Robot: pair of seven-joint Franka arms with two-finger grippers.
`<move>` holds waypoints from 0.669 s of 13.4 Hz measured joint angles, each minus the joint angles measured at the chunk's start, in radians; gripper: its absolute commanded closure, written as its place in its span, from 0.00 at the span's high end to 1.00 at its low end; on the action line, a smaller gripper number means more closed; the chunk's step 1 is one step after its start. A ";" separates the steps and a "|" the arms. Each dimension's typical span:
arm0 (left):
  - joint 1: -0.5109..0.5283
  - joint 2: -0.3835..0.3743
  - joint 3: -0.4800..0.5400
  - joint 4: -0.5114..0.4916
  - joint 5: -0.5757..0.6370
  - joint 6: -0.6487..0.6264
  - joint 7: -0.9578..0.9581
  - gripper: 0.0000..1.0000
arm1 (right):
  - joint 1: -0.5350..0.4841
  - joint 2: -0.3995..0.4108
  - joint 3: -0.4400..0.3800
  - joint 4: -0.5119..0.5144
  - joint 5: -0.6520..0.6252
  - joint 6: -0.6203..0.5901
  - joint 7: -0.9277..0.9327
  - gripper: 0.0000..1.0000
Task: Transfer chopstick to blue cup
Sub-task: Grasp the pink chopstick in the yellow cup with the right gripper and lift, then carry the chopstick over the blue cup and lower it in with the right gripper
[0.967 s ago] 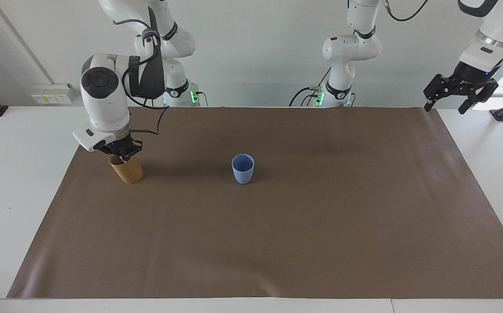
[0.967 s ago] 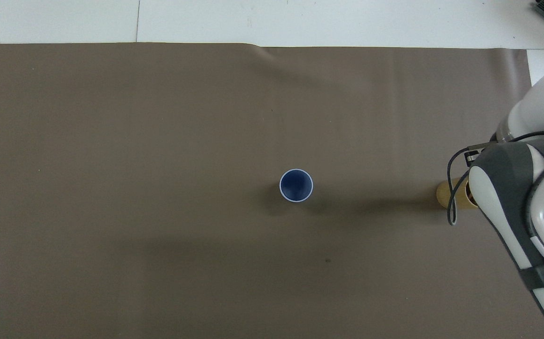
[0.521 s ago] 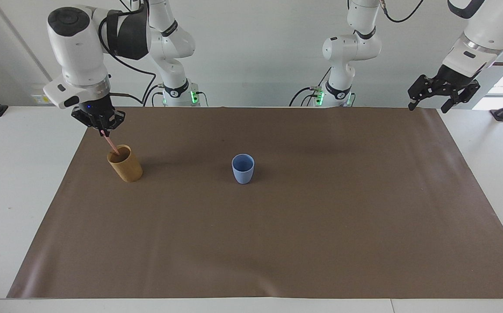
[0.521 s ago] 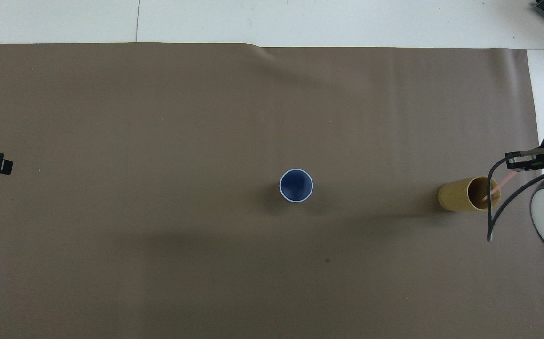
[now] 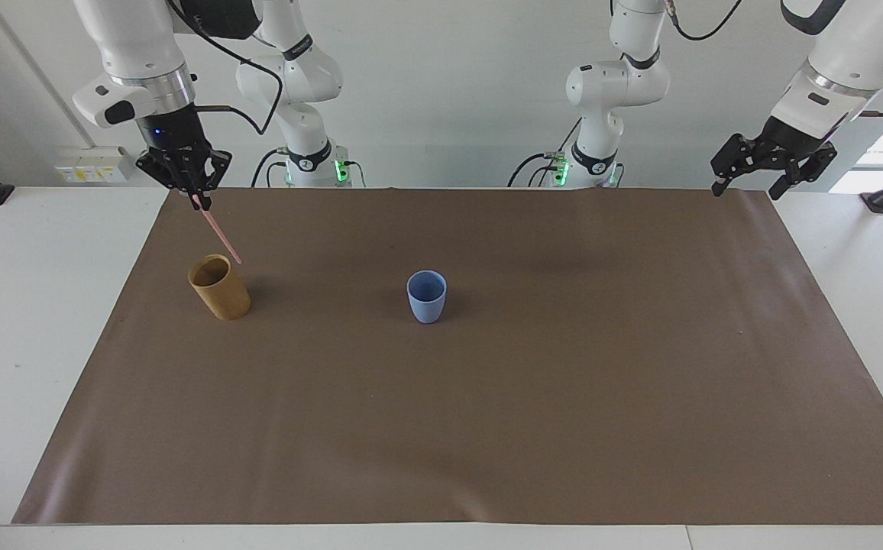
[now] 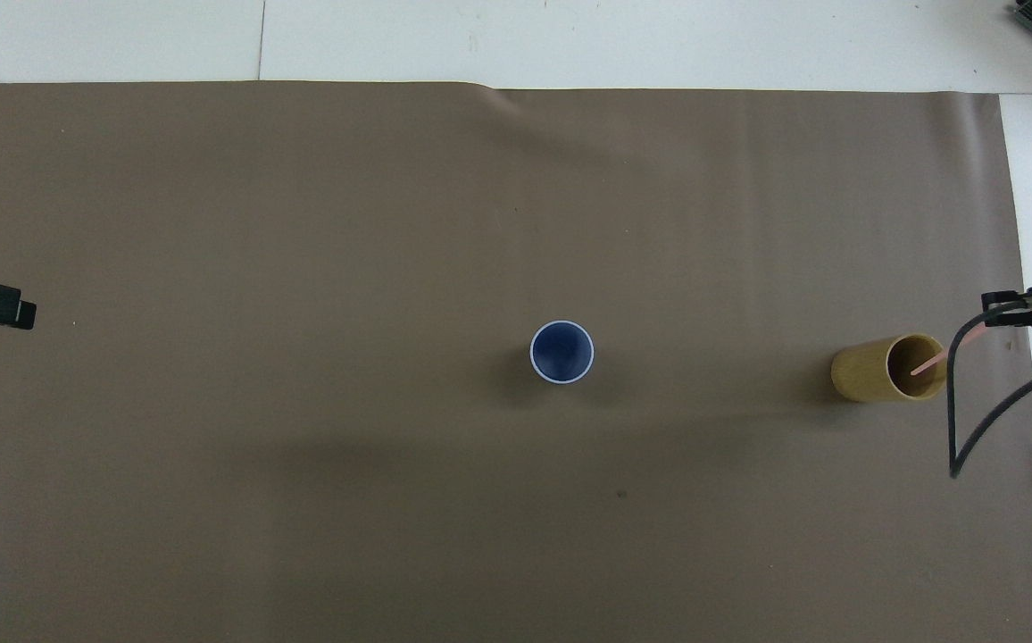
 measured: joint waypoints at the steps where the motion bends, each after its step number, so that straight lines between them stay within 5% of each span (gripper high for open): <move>1: 0.000 0.000 -0.001 0.000 0.000 -0.001 0.000 1.00 | 0.001 0.000 0.025 -0.001 0.006 0.026 0.025 0.00; 9: -0.003 -0.001 0.005 0.000 0.000 -0.002 -0.002 1.00 | 0.013 0.062 0.298 0.016 0.058 0.170 0.307 0.00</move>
